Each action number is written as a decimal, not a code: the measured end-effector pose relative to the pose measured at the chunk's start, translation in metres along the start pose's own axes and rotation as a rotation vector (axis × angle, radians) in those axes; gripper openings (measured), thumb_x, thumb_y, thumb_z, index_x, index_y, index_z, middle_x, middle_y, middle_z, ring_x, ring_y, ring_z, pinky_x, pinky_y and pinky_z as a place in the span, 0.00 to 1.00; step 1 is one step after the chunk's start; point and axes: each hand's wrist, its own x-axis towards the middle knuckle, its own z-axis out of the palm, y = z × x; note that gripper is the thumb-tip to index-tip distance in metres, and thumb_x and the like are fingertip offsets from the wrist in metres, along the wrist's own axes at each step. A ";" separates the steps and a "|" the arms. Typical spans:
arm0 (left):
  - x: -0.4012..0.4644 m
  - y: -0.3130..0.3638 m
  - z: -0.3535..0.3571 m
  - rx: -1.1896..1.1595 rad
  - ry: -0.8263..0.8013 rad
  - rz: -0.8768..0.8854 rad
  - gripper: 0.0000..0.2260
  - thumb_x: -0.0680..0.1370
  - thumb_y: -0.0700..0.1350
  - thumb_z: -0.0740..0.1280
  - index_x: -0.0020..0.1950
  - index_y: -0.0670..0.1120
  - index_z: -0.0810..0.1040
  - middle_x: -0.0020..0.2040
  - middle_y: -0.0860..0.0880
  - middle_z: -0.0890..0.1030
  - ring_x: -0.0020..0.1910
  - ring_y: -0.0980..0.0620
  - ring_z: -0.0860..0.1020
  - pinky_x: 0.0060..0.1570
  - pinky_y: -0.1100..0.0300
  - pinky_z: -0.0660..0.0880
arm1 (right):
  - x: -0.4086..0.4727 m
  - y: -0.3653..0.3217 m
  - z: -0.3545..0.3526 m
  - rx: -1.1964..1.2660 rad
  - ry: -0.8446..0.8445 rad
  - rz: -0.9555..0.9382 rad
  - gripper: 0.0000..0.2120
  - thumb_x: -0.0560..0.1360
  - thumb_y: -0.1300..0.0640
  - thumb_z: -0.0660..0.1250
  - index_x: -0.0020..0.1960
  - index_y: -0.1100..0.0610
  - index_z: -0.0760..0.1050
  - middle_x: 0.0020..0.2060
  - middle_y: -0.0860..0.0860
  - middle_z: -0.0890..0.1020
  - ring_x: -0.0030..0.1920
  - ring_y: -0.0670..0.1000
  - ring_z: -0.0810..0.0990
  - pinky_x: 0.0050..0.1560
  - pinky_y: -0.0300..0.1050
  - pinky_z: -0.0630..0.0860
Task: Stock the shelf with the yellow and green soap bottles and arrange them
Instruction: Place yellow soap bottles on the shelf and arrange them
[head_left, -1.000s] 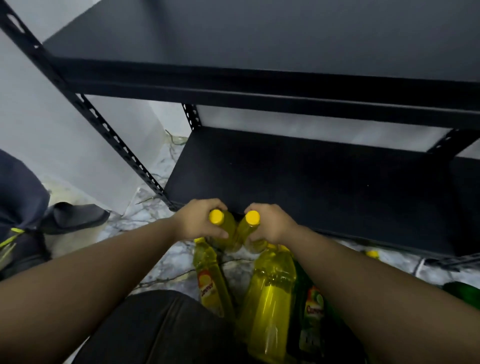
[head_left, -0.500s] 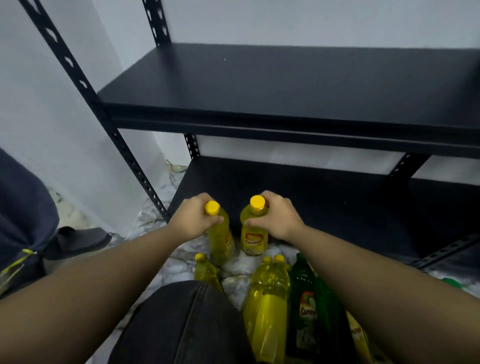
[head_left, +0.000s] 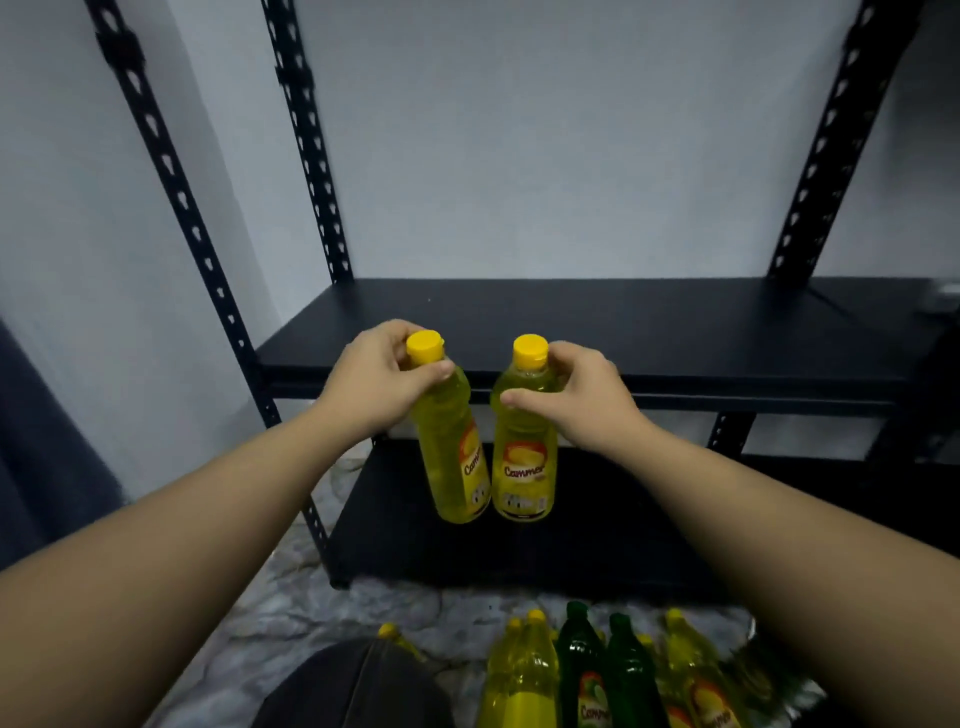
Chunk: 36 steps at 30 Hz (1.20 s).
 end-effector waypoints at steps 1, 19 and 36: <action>0.005 0.016 -0.005 -0.035 0.003 0.015 0.13 0.74 0.51 0.78 0.57 0.53 0.81 0.49 0.54 0.87 0.49 0.55 0.85 0.53 0.51 0.83 | 0.003 -0.011 -0.011 0.006 0.013 -0.008 0.18 0.66 0.42 0.81 0.52 0.46 0.82 0.46 0.44 0.86 0.49 0.44 0.84 0.52 0.51 0.83; 0.125 0.177 -0.004 -0.201 -0.042 0.191 0.15 0.79 0.44 0.75 0.64 0.43 0.80 0.55 0.46 0.86 0.55 0.48 0.85 0.59 0.48 0.82 | 0.090 -0.082 -0.138 0.154 0.229 -0.063 0.29 0.57 0.36 0.81 0.54 0.48 0.85 0.46 0.50 0.87 0.47 0.52 0.87 0.51 0.59 0.84; 0.216 0.131 0.054 -0.222 -0.028 0.155 0.17 0.79 0.48 0.73 0.65 0.48 0.73 0.59 0.50 0.84 0.59 0.51 0.82 0.62 0.45 0.80 | 0.170 -0.019 -0.144 0.060 0.225 -0.010 0.35 0.61 0.30 0.75 0.63 0.47 0.79 0.54 0.46 0.84 0.53 0.49 0.84 0.54 0.56 0.84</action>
